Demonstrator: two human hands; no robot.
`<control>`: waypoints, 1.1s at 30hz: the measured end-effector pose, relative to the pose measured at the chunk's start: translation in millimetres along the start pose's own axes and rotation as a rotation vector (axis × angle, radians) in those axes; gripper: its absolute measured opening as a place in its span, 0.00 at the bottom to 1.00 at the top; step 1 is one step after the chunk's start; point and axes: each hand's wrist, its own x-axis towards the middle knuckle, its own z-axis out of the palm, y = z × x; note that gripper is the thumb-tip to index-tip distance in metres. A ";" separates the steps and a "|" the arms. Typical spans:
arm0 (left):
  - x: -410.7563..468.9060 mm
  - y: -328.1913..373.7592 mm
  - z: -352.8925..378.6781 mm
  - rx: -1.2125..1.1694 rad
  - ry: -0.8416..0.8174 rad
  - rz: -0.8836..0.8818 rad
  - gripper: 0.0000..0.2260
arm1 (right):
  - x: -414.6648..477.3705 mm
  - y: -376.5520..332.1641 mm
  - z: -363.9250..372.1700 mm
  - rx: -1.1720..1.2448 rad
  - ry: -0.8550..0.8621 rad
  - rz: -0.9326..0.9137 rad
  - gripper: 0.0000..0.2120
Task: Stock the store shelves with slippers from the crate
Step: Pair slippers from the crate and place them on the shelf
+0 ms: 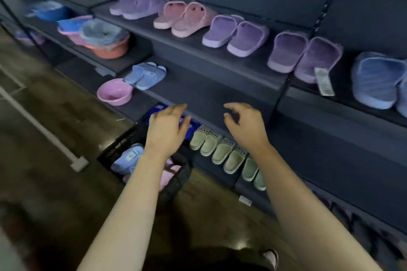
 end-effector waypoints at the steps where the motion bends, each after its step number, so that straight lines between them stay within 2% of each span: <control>1: -8.0 -23.1 -5.0 0.009 -0.019 -0.007 0.23 | -2.4 -12.4 20.4 0.001 -0.013 0.018 0.14; 6: -30.1 -124.0 -16.5 0.045 -0.109 -0.051 0.18 | -8.5 -53.3 102.7 0.001 -0.075 0.159 0.13; 9: -25.4 -178.6 -15.8 0.013 -0.165 -0.081 0.19 | -5.8 -64.9 142.9 -0.036 -0.129 0.194 0.13; 16: 32.4 -280.0 -7.3 0.033 -0.213 -0.083 0.18 | 48.2 -73.9 244.2 -0.057 -0.199 0.284 0.13; 24: 97.8 -382.3 3.8 0.110 -0.356 -0.044 0.18 | 117.3 -96.6 338.3 -0.031 -0.280 0.423 0.13; 30: 141.7 -463.3 25.8 0.085 -0.474 0.040 0.18 | 138.0 -100.5 405.4 -0.065 -0.270 0.555 0.14; 33: 170.5 -495.4 35.3 0.074 -0.562 0.082 0.19 | 143.5 -107.0 438.9 -0.099 -0.207 0.685 0.13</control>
